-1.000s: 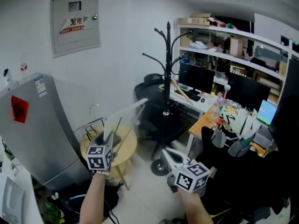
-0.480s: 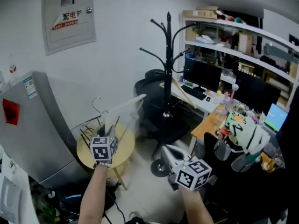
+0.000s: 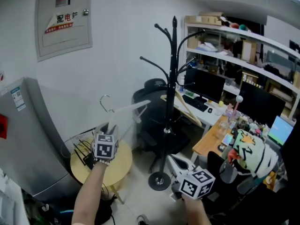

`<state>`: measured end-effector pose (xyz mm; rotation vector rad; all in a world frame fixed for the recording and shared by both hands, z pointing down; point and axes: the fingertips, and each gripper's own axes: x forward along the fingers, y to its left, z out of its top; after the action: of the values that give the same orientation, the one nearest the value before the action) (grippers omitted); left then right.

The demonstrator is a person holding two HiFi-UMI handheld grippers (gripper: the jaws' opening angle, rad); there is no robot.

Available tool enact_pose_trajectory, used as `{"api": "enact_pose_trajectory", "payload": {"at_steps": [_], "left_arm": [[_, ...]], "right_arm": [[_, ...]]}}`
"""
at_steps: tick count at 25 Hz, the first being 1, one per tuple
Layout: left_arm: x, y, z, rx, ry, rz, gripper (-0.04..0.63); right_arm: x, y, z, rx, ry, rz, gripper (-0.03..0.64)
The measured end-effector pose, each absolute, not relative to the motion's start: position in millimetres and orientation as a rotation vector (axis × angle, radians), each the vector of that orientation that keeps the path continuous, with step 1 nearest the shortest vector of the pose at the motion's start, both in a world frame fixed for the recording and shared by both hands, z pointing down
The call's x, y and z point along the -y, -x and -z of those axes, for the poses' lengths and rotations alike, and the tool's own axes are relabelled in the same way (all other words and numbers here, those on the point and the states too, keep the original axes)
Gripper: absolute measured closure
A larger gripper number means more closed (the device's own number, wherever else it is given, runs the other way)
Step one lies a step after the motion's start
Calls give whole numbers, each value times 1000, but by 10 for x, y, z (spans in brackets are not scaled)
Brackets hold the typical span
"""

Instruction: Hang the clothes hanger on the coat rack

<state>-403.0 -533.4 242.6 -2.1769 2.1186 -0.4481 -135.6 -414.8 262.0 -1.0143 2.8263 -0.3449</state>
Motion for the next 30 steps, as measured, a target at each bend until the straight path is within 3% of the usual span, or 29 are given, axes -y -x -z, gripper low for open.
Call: {"api": "enact_pose_trajectory", "payload": {"at_steps": [14,30], "left_arm": [[6981,4275,-1871,-1964,2105,564,472],[7742,3982,-1535,-1925,1956,724,472]], "right_arm": [[5348,1865,-2558,-2781,1148,327,609],[5915,1746,-2437,-2774,1094,305,607]]}}
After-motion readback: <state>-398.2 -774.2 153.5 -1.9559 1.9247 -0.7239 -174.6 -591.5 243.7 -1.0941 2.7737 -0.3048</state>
